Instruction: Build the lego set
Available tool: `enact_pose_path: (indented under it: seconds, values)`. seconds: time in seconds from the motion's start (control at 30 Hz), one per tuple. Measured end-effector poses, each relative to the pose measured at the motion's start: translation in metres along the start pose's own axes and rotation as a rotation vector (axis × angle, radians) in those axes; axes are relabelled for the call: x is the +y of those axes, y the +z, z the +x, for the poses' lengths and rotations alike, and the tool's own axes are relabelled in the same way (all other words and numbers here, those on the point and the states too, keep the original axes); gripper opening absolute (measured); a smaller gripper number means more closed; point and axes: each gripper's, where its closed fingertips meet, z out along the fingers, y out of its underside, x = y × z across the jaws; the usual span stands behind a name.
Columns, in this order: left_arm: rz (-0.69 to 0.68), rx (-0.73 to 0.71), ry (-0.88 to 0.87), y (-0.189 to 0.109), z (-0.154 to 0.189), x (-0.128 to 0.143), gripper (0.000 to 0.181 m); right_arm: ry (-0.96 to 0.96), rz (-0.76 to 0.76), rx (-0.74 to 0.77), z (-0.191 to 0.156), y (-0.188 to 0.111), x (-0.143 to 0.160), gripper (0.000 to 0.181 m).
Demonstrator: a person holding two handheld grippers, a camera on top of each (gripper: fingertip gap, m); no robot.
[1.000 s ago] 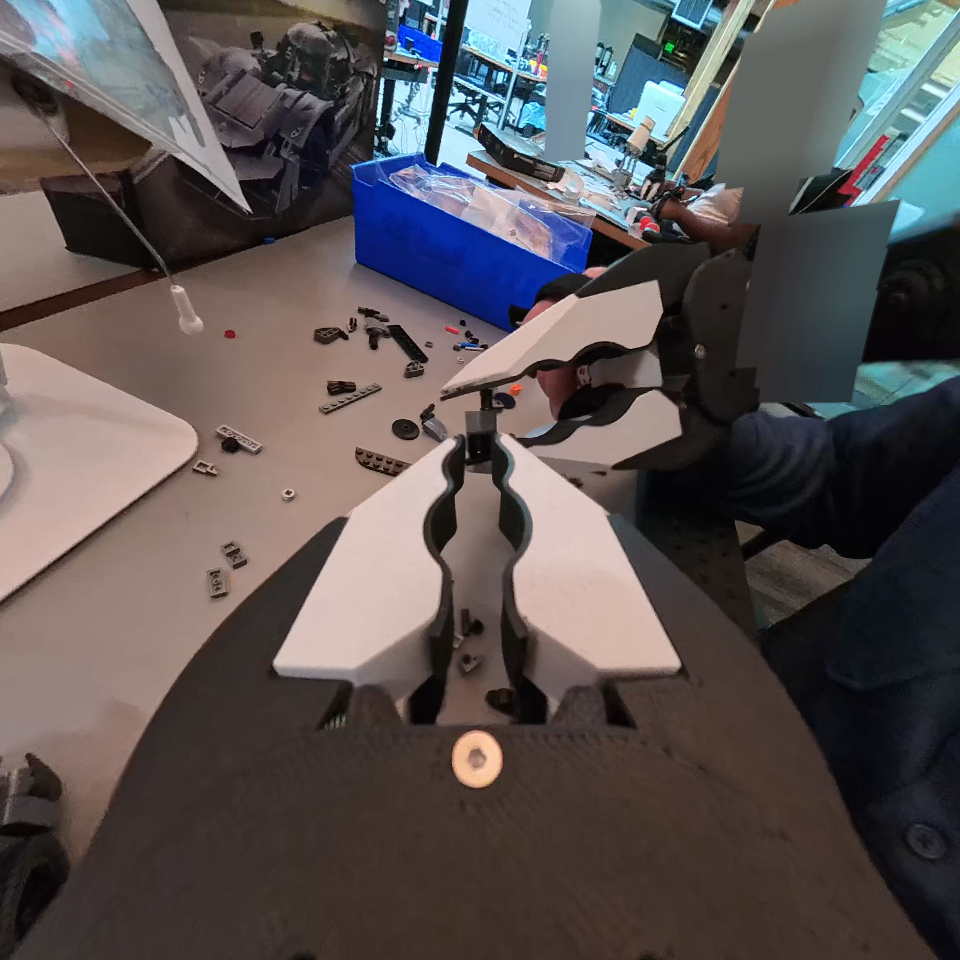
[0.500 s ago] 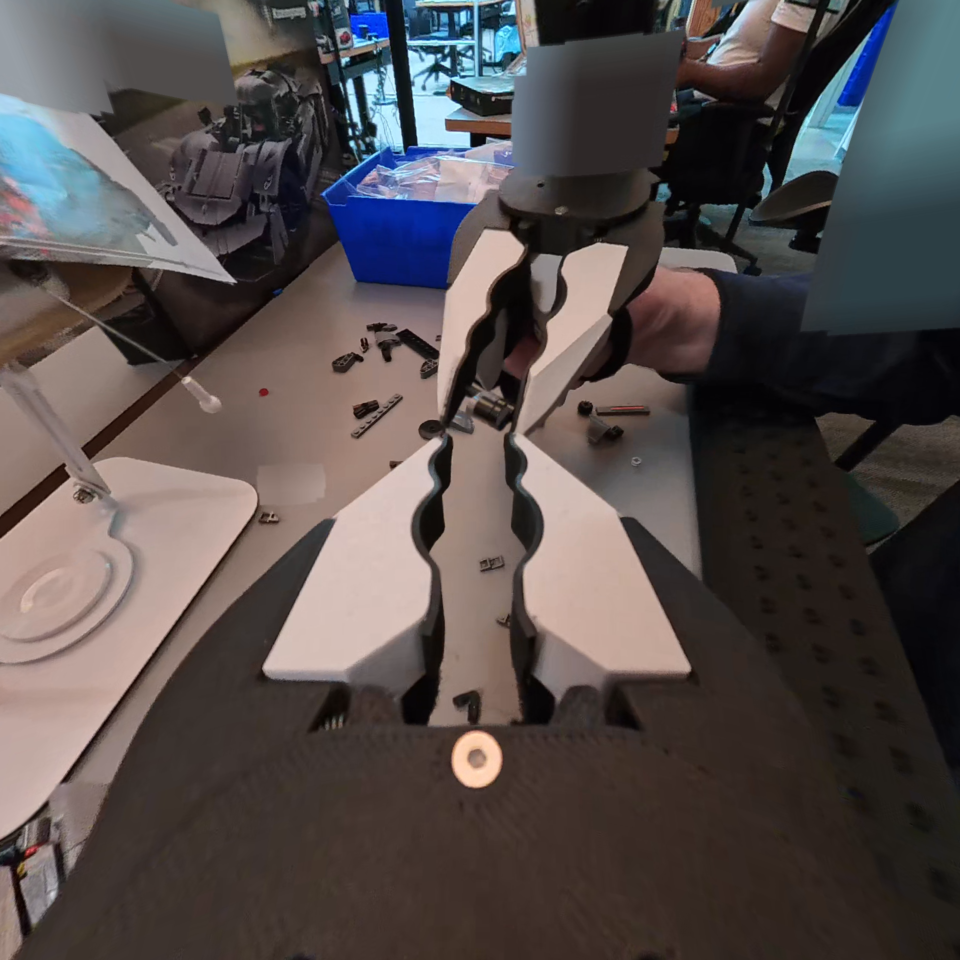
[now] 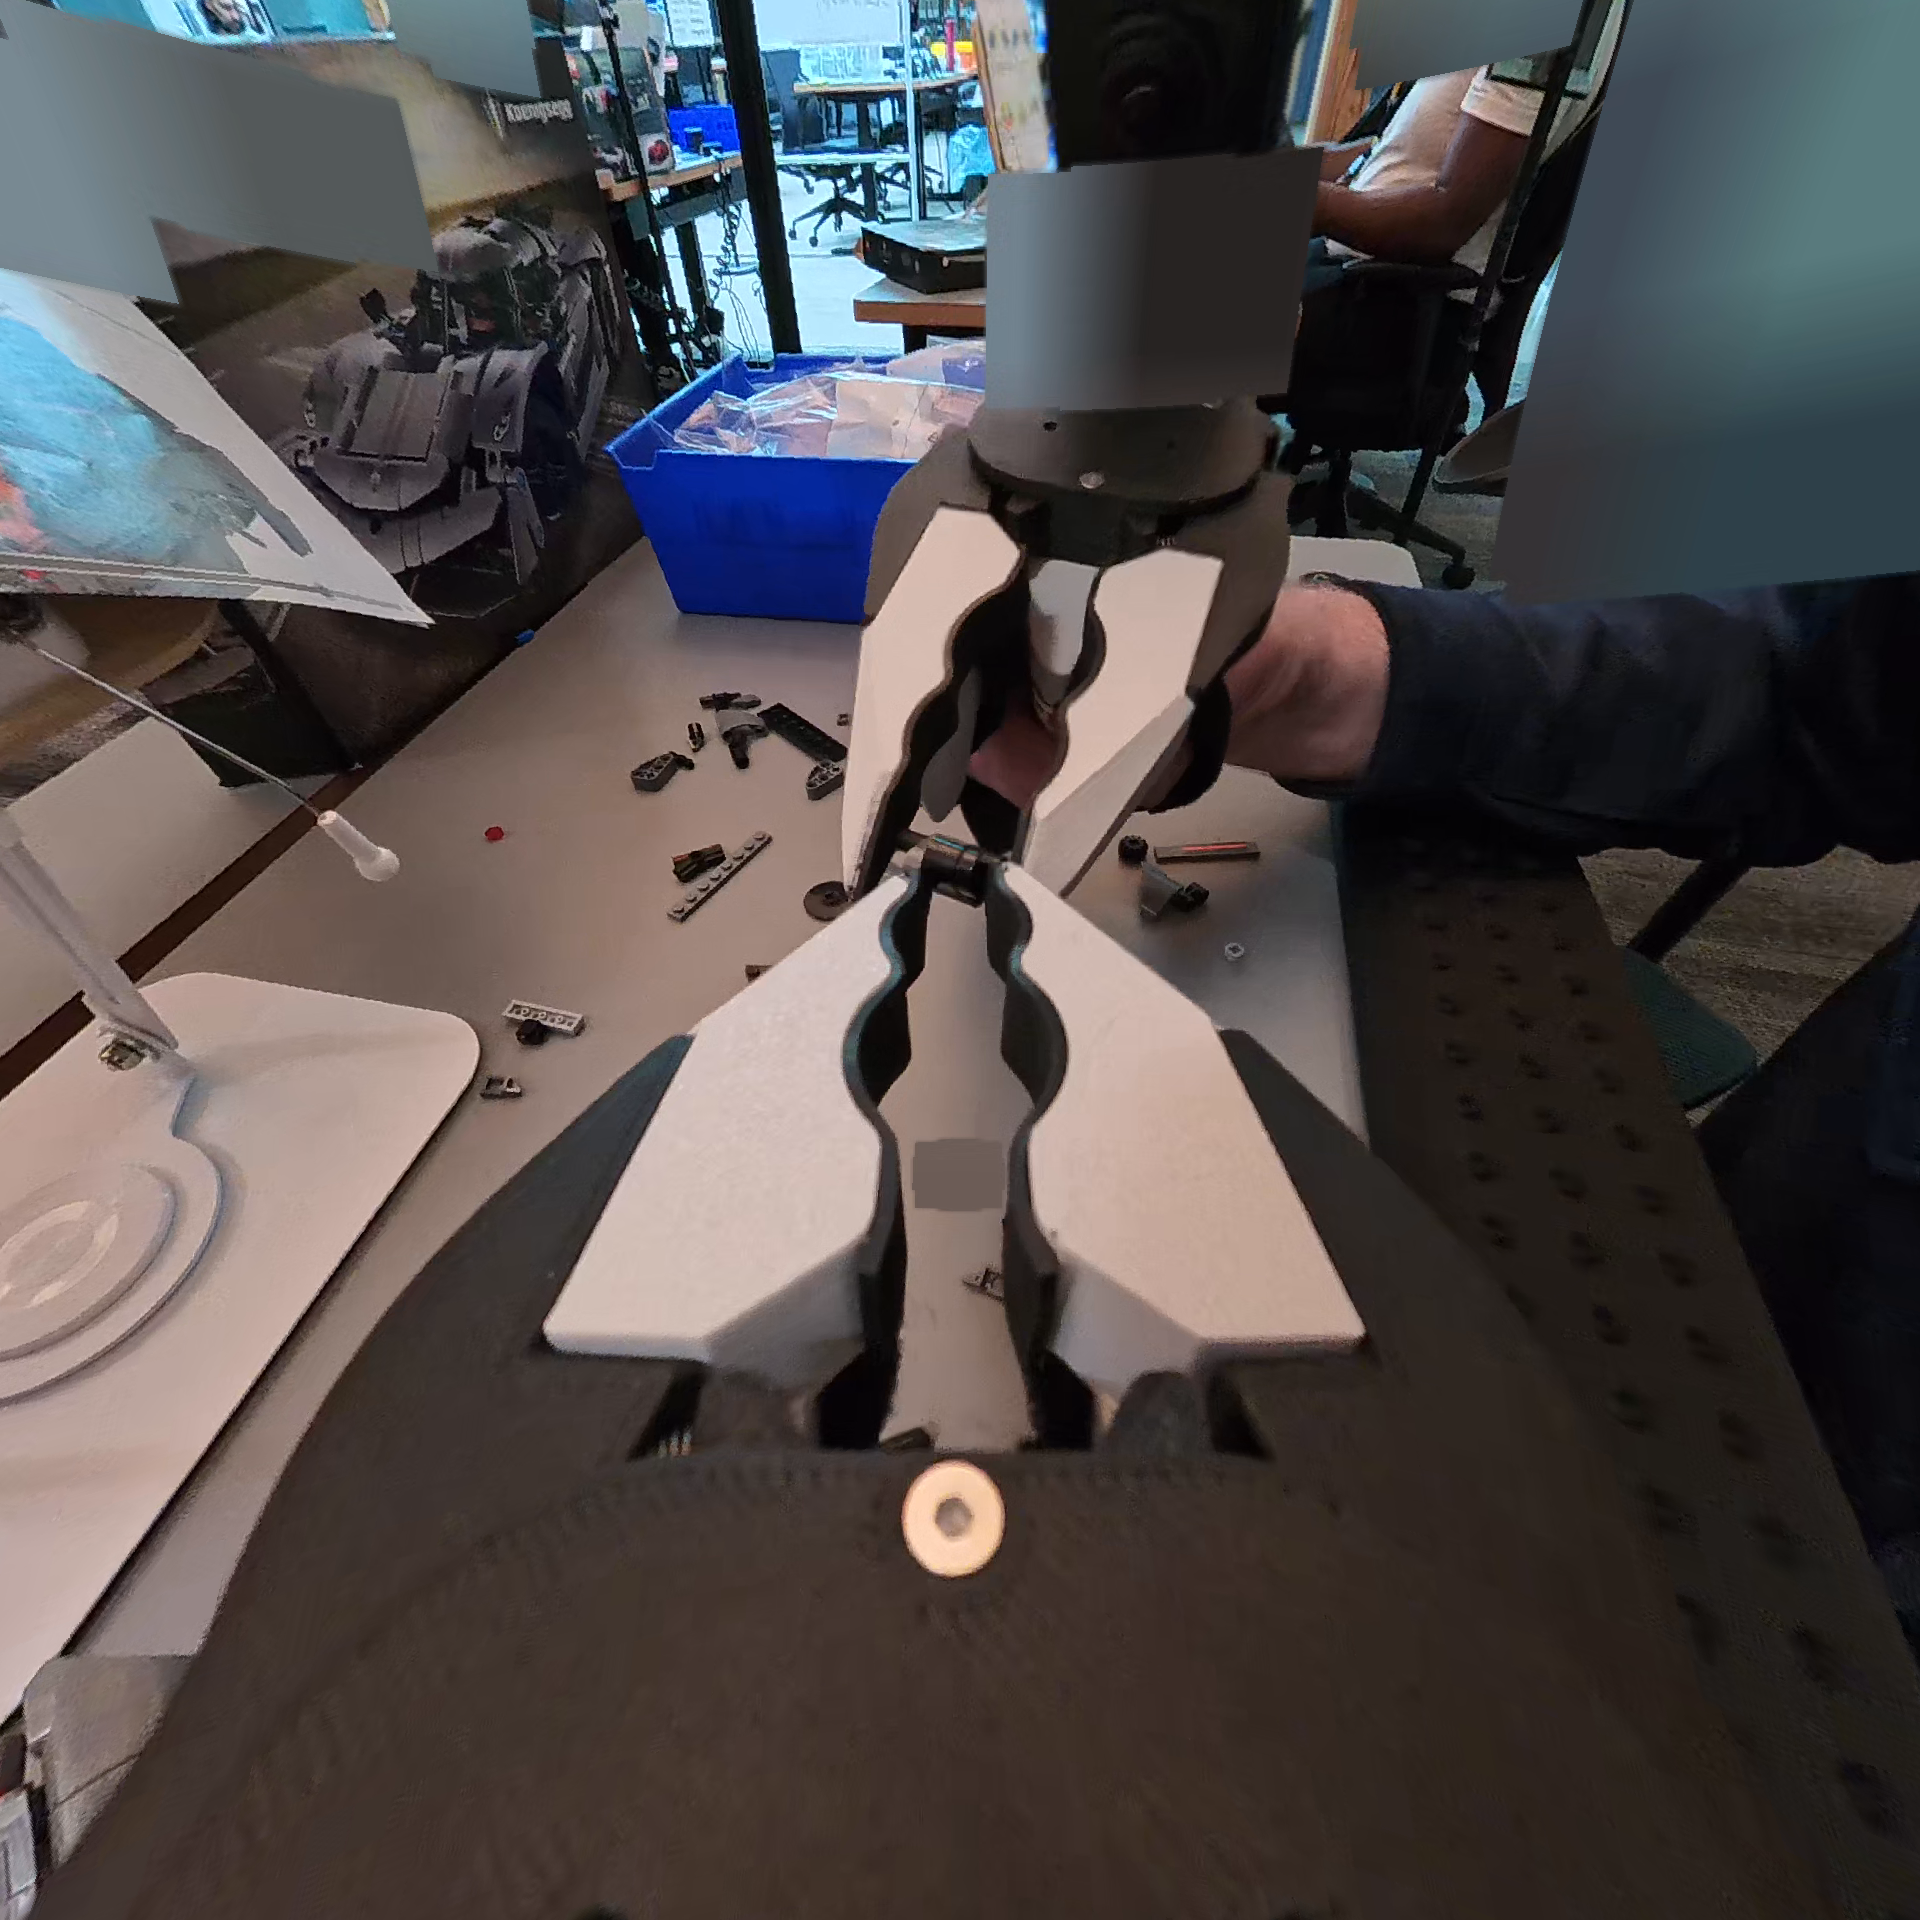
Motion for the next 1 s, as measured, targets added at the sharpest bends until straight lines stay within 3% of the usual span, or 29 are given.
enact_pose_path:
  seconds: [0.3,0.67,1.0]
  values:
    - [0.022,-0.011,-0.017,0.000,-0.003,-0.002,0.009,-0.021,-0.034,0.043,0.004,0.001,0.004,0.023]
    - [0.005,-0.048,0.021,-0.006,-0.009,-0.002,0.015,0.247,0.163,-0.176,0.001,-0.018,-0.018,0.022]
    - [0.010,-0.035,0.060,-0.003,0.001,-0.009,0.017,0.246,0.110,-0.234,-0.009,-0.010,-0.009,0.023]
